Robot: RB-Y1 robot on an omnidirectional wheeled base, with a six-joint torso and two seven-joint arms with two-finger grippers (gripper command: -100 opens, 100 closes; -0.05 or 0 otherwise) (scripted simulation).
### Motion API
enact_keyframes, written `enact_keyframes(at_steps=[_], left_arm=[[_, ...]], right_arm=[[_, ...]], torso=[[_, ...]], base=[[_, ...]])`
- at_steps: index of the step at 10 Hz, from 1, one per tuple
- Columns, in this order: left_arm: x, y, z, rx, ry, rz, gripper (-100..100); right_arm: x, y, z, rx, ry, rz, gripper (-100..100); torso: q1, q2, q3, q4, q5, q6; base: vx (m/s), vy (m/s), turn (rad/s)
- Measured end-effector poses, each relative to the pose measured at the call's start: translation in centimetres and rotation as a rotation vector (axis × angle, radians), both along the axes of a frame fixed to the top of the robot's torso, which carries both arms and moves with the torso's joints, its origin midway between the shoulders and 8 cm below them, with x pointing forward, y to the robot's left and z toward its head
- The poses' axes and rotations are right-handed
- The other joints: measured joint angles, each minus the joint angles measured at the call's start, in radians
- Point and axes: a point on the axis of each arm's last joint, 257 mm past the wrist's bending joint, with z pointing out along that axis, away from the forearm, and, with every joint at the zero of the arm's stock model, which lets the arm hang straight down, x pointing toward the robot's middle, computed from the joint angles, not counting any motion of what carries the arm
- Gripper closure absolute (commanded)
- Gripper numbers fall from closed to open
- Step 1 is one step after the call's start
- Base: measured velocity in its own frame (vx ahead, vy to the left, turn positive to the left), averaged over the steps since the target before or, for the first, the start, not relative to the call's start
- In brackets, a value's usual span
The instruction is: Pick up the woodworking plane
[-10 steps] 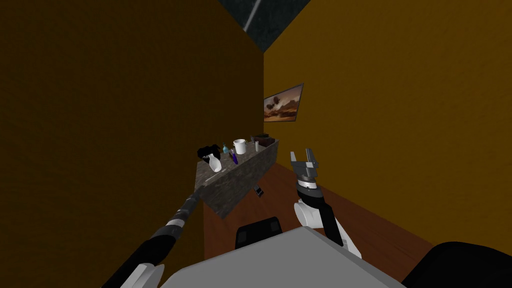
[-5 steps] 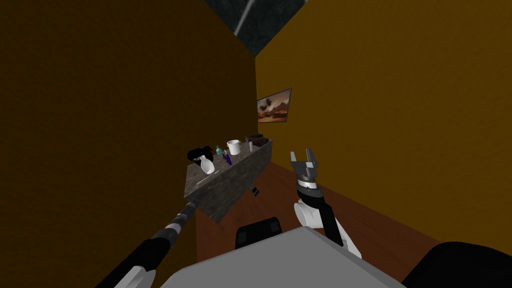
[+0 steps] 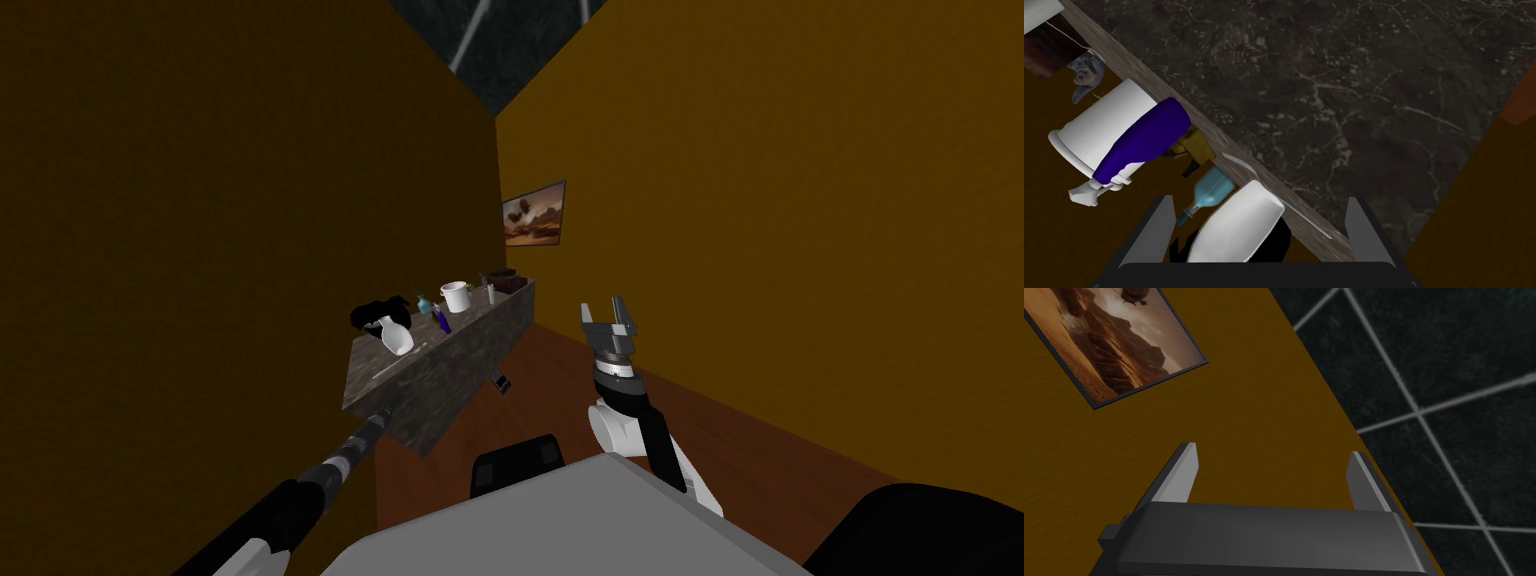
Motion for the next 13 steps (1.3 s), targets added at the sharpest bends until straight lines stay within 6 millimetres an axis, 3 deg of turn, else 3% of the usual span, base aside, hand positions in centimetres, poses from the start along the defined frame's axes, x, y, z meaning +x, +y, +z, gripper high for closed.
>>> enact_keyframes(at_steps=[6, 13], left_arm=[[-1.6, 3.4, -1.6, 0.047, 0.167, -0.007, -100], [-1.7, 8.1, -0.4, 0.081, 0.299, 0.018, -100]], right_arm=[[0.0, 0.0, 0.0, 0.0, 0.0, 0.0, 0], [0.0, 0.0, 0.0, 0.0, 0.0, 0.0, 0]], torso=[[0.001, -0.002, -0.001, 0.0, 0.0, 0.0], [0.003, -0.004, -0.003, -0.001, 0.001, 0.0]], base=[[0.012, -0.057, -0.129], [0.045, -0.023, -0.109]])
